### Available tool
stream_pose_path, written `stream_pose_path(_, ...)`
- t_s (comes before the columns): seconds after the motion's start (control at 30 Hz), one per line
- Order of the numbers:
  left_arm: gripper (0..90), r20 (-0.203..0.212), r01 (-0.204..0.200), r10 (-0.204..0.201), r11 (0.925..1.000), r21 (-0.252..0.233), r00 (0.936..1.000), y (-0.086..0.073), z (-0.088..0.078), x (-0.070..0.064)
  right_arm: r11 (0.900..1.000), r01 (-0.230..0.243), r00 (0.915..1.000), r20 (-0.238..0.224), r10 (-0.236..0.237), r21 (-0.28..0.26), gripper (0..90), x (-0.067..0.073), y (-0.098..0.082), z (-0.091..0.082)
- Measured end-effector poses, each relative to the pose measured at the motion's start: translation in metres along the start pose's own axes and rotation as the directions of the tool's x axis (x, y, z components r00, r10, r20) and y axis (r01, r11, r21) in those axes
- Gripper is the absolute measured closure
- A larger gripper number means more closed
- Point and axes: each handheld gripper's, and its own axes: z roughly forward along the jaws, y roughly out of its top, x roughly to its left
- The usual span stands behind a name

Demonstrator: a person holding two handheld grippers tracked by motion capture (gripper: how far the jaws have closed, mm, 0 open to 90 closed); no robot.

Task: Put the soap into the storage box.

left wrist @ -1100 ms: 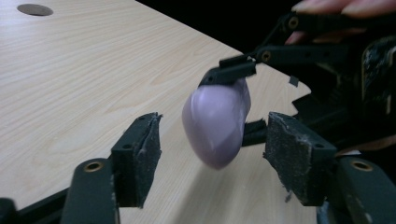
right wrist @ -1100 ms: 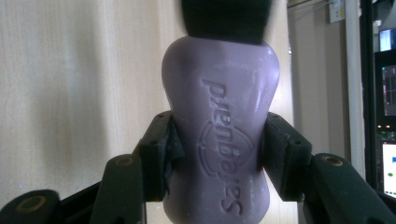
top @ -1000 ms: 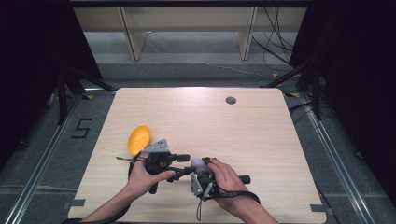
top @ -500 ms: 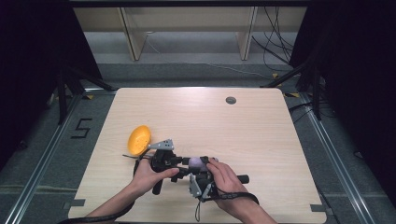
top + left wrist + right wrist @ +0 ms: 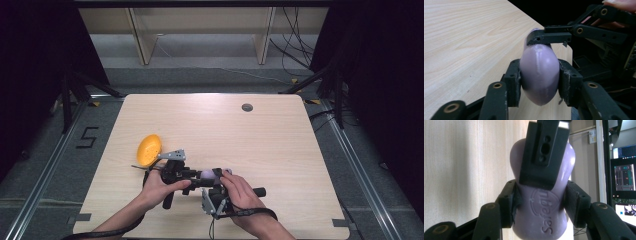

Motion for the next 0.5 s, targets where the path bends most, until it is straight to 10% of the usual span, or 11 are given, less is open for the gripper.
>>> stream_pose_path(0.27,58.7,-0.022,-0.042,0.043,0.9991,0.006,0.9989,0.0005,-0.0018,-0.0063,1.000,-0.004,0.9999,-0.017,0.003,-0.012,48.5,-0.0035,0.0000,0.0001)
stream_pose_path(0.5,58.8,-0.159,-0.102,0.102,0.9947,0.012,0.9819,-0.0017,-0.0100,-0.0099,0.999,-0.024,0.9991,-0.035,0.024,0.025,32.4,-0.0020,-0.0059,0.0028)
